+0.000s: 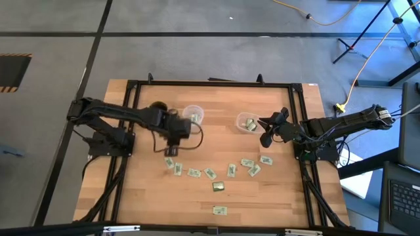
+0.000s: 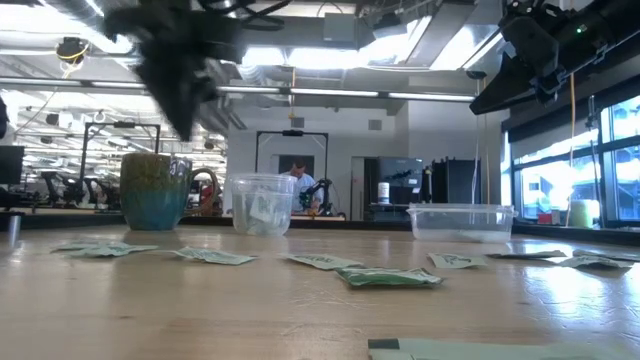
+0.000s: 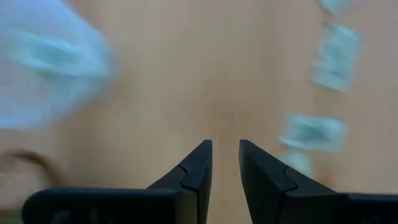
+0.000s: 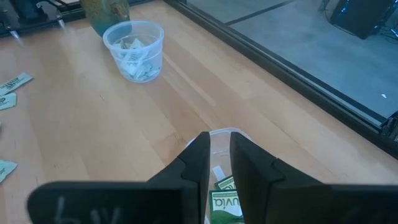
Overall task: Pick and place items into bin
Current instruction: Put the white stevia packet into the left transparent bin
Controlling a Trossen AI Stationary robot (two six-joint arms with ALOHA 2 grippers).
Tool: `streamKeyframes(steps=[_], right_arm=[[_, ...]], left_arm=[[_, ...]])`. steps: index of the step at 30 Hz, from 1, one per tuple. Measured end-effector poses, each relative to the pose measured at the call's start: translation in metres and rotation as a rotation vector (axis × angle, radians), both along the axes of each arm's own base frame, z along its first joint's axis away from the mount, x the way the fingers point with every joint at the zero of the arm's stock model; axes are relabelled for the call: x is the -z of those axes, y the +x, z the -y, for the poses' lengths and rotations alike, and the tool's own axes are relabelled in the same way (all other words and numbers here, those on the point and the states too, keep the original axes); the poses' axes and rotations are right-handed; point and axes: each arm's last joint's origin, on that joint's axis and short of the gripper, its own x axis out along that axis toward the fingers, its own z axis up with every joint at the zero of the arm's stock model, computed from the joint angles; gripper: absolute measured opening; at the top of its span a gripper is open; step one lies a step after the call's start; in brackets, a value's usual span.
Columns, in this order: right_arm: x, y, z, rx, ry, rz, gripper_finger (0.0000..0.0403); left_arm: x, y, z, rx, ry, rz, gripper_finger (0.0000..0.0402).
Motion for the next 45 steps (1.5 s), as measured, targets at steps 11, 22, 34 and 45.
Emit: streamKeyframes(steps=[11, 22, 34, 45], right_arm=[[0.000, 0.000, 0.000, 0.000, 0.000, 0.000, 0.0067], [0.000, 0.000, 0.000, 0.012, 0.019, 0.015, 0.0067], [0.000, 0.000, 0.000, 0.010, 0.017, 0.013, 0.0067], [0.000, 0.000, 0.000, 0.011, 0.016, 0.013, 0.0067]], left_arm=[[0.060, -0.030, 0.061, -0.006, -0.097, -0.054, 0.0067], [0.084, -0.042, 0.069, -0.052, -0.024, -0.016, 0.0069], [0.101, -0.049, 0.067, -0.064, -0.035, -0.002, 0.0064], [0.117, -0.054, 0.065, -0.094, -0.024, -0.053, 0.0052]])
